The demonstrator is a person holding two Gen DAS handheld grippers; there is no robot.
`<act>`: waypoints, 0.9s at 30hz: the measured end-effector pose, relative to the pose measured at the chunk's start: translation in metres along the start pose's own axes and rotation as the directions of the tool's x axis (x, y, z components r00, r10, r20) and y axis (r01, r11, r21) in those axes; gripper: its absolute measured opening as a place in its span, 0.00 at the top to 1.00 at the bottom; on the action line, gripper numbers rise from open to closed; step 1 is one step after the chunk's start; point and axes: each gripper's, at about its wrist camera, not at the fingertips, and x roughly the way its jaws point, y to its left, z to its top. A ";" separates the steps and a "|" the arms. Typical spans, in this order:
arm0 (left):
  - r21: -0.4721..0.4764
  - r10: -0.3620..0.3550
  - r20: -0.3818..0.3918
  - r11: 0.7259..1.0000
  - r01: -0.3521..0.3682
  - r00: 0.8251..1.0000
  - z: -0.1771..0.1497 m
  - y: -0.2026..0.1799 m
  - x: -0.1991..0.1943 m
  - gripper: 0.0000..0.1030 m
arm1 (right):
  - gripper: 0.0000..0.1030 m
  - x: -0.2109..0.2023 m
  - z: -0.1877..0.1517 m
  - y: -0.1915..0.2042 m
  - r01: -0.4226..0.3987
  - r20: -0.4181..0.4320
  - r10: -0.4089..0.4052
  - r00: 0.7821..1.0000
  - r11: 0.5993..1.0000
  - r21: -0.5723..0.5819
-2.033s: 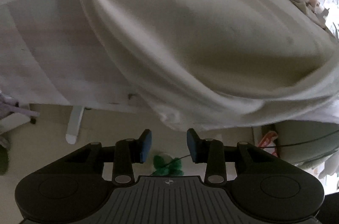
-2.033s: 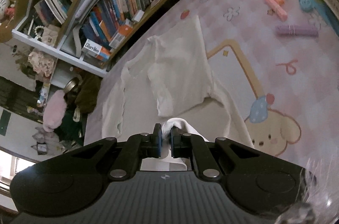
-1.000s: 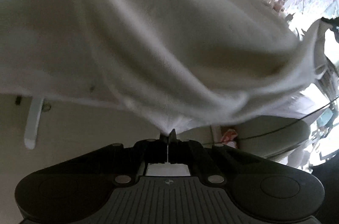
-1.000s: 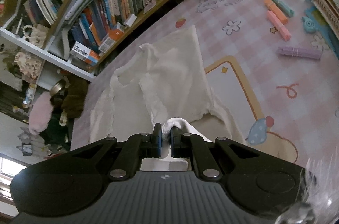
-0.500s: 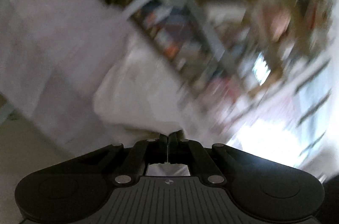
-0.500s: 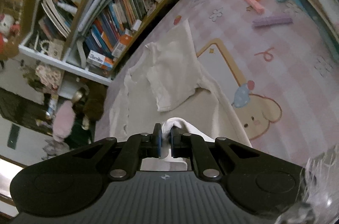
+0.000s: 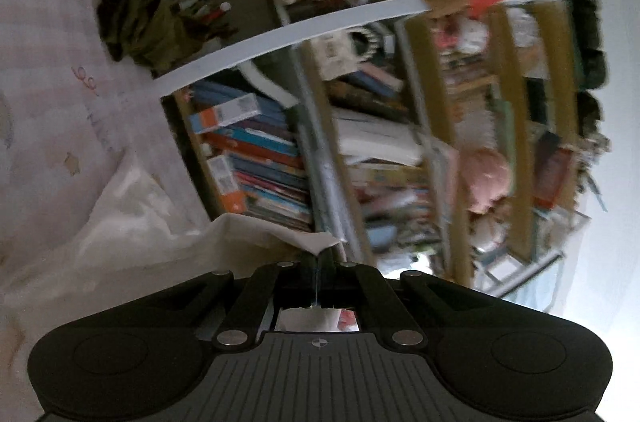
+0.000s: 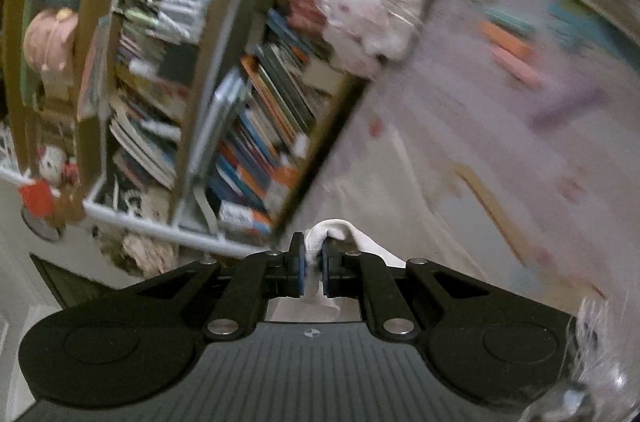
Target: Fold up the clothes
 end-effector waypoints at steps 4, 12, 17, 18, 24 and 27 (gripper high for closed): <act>-0.056 0.095 -0.005 0.994 -0.095 0.995 0.028 0.031 0.053 1.00 | 0.93 0.064 0.022 0.016 0.022 0.009 -0.022 1.000 0.999 -0.030; -0.069 0.295 -0.138 0.950 -0.306 0.946 0.049 0.086 0.159 1.00 | 0.93 0.174 0.058 0.006 0.200 0.017 -0.200 0.980 0.979 -0.044; -0.072 0.409 -0.254 0.896 -0.438 0.877 0.051 0.121 0.192 1.00 | 0.93 0.212 0.065 -0.021 0.356 -0.001 -0.356 0.934 0.934 -0.036; -0.056 0.422 -0.271 0.890 -0.452 0.865 0.052 0.123 0.193 0.98 | 0.93 0.215 0.064 -0.027 0.374 -0.005 -0.374 0.927 0.927 -0.031; 0.065 0.435 -0.359 0.894 -0.443 0.826 0.062 0.108 0.193 0.48 | 0.66 0.222 0.063 -0.039 0.380 -0.059 -0.381 0.923 0.924 -0.036; 0.119 0.452 -0.420 0.887 -0.446 0.787 0.059 0.102 0.201 0.48 | 0.64 0.228 0.061 -0.037 0.368 -0.113 -0.374 0.921 0.927 -0.072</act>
